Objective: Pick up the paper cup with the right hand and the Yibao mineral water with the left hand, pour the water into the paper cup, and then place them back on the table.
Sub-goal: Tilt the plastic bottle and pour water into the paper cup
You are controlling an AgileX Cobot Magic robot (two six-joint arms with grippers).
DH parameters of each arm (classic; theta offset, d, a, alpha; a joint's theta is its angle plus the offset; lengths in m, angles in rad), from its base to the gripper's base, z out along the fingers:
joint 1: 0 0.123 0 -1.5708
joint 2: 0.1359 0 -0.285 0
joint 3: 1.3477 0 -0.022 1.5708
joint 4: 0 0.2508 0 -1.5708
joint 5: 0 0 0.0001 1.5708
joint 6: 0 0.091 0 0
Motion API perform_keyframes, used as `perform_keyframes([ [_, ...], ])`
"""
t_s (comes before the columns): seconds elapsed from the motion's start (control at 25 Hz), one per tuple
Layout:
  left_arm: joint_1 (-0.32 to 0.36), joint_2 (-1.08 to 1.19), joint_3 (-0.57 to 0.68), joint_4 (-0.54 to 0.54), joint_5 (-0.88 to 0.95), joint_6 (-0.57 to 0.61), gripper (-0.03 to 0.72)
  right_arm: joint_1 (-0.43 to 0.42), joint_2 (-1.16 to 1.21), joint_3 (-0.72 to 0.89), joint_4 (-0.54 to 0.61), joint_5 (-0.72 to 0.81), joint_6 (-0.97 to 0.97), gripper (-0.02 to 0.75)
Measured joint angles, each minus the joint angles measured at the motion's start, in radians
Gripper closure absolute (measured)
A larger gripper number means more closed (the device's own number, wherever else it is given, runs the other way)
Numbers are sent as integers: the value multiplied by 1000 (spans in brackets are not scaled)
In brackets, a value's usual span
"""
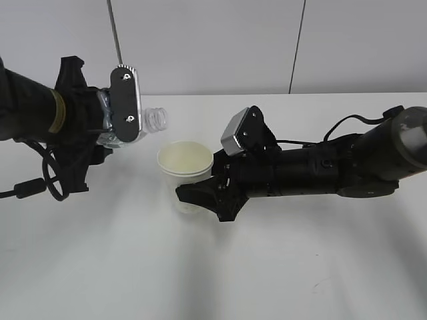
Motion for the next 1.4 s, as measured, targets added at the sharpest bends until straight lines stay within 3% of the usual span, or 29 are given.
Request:
perform_keyframes([
  [1.4, -52, 36, -18, 169, 123, 0, 314, 0, 0, 0, 0, 3, 0, 232],
])
